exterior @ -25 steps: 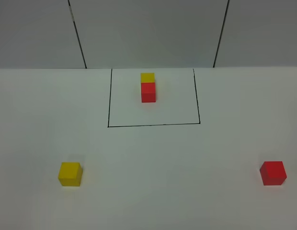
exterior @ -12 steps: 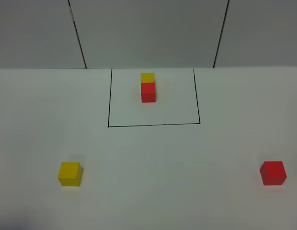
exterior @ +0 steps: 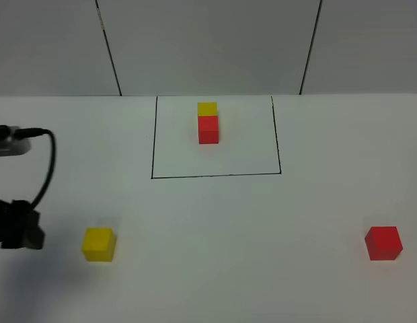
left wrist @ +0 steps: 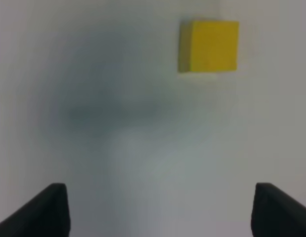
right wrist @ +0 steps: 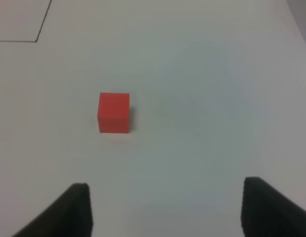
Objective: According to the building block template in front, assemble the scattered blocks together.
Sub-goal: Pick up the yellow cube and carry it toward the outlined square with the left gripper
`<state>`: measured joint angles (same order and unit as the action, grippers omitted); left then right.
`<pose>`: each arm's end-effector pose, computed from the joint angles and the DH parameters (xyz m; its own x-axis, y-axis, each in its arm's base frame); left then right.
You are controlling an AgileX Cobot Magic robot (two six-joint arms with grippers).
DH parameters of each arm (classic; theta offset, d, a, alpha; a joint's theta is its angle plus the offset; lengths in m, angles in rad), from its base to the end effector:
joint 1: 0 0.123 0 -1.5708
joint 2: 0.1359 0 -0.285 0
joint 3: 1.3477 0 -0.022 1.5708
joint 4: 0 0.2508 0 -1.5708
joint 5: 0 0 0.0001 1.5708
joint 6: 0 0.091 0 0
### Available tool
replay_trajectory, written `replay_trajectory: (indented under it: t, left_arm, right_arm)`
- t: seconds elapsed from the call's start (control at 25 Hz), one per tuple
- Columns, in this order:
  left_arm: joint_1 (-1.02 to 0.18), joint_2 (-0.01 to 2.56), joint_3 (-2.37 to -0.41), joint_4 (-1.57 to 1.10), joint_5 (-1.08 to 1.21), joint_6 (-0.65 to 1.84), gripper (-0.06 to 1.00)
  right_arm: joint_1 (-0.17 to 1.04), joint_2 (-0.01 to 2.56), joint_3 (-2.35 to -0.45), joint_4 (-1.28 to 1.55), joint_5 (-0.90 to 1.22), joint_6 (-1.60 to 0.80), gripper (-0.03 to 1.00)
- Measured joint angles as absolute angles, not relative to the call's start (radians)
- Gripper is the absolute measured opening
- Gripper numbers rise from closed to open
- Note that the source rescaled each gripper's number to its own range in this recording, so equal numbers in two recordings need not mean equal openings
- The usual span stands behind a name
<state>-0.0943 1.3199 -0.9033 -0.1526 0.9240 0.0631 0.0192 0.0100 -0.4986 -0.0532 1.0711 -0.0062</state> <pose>0.2382 -0.0336 0.2601 -0.9475 0.0604 -0.3139 0.1041 0.9868 -0.1243 -0.0036 -0.0043 0.2762 -0.4751 -0.0408 -0.8790 0.0068 0.9987 -0.0501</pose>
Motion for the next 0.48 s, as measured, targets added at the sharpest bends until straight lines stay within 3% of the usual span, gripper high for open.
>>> replay_trajectory:
  t: [0.2, 0.48]
  left_arm:
    - [-0.254, 1.527, -1.014, -0.013, 0.921, -0.105, 0.75]
    - [-0.275, 1.69, -1.075, -0.025, 0.834, -0.212, 0.75]
  right_arm:
    - [0.019, 0.01, -0.499, -0.053, 1.071, -0.006, 0.35]
    - [0.019, 0.01, -0.499, -0.053, 1.071, -0.006, 0.35]
